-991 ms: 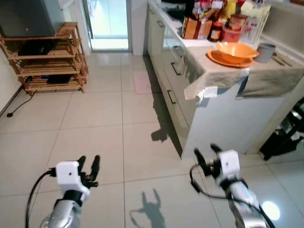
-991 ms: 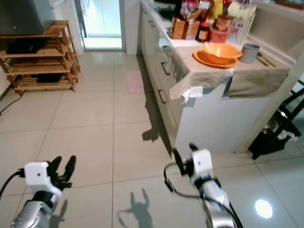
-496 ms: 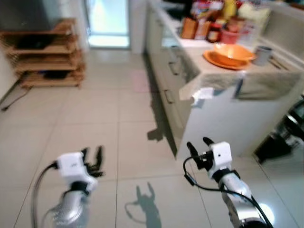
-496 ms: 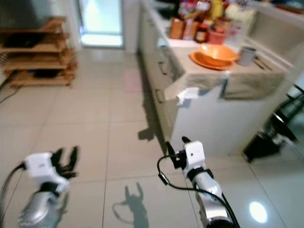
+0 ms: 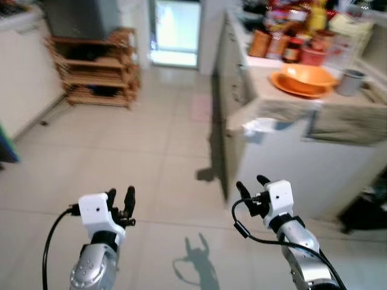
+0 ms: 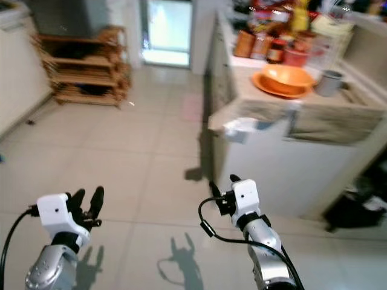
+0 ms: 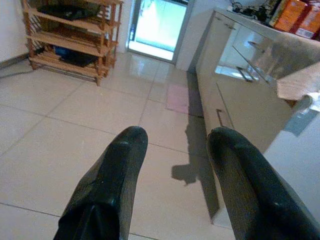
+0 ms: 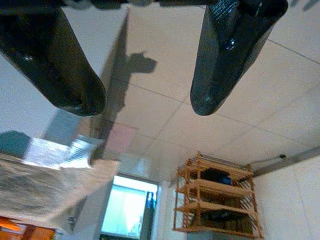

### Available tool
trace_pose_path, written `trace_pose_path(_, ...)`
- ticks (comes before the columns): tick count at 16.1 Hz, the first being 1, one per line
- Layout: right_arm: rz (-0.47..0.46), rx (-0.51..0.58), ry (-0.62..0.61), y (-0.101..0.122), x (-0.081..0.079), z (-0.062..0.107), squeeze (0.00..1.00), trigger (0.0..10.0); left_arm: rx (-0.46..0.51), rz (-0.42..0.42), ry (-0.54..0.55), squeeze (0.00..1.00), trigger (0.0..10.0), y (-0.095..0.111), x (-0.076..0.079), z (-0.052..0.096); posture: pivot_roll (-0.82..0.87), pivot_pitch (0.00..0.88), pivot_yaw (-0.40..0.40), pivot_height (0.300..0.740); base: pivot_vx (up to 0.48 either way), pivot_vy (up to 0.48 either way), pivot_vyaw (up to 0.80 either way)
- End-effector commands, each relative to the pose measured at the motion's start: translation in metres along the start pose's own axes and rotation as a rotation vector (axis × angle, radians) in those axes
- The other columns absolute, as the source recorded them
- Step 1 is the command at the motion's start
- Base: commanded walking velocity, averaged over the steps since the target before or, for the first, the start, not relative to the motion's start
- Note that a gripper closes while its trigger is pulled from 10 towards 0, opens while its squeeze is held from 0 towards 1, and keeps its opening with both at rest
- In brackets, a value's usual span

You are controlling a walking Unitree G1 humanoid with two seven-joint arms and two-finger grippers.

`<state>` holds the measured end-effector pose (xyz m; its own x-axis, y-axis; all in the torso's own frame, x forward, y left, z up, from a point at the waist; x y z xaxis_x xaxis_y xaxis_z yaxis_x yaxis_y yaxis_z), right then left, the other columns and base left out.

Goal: Setting the table

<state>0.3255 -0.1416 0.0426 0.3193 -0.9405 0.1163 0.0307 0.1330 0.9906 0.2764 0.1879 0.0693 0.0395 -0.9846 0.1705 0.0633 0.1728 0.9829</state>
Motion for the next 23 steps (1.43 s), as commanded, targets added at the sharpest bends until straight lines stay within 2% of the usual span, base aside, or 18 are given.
trace_pose_path(1,0.003,0.019,0.007,0.008,-0.003,-0.004,0.00,10.0,-0.008,-0.020,0.008,0.00,10.0,0.000,-0.004,-0.001,0.04,0.000,-0.040,0.740,0.000,-0.480,0.00)
trace_pose_path(13,-0.020,0.029,-0.010,0.009,-0.004,-0.003,0.00,10.0,-0.013,-0.048,-0.012,0.00,10.0,-0.002,-0.010,-0.005,0.04,0.000,-0.028,0.740,0.000,-0.472,0.00)
trace_pose_path(15,-0.022,0.026,-0.008,0.008,-0.004,-0.003,0.00,10.0,-0.019,-0.115,0.018,0.00,10.0,-0.002,-0.016,-0.009,0.04,0.000,-0.028,0.740,0.000,-0.472,0.00)
trace_pose_path(17,-0.015,0.009,-0.016,0.004,-0.003,-0.003,0.00,10.0,-0.043,-0.120,0.053,0.00,10.0,-0.005,-0.022,-0.011,0.04,0.000,-0.027,0.740,0.000,0.000,0.00)
trace_pose_path(18,-0.019,0.005,-0.015,0.002,-0.003,-0.003,0.00,10.0,-0.045,-0.094,0.043,1.00,10.0,-0.006,-0.021,-0.011,0.04,0.000,-0.027,0.740,0.000,0.000,0.00)
trace_pose_path(23,-0.015,-0.003,-0.023,0.000,0.000,-0.001,0.00,10.0,-0.047,-0.099,0.043,1.00,10.0,-0.007,-0.017,-0.008,0.04,0.000,-0.030,0.740,0.000,0.000,0.00)
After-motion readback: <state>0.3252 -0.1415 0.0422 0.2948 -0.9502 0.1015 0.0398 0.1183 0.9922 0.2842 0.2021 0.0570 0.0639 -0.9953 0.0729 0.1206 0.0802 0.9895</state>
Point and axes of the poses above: a point about 5 cm out from each wrist's last joint towards the gripper, its own z axis pointing back from the gripper into the wrist, its own y axis along the axis of the wrist's last joint, x = y × z, the point moved 5 cm from there along -z, pointing out of the wrist towards the gripper, and after that the axes turned 1 degree about z, right-handed, at the moved point
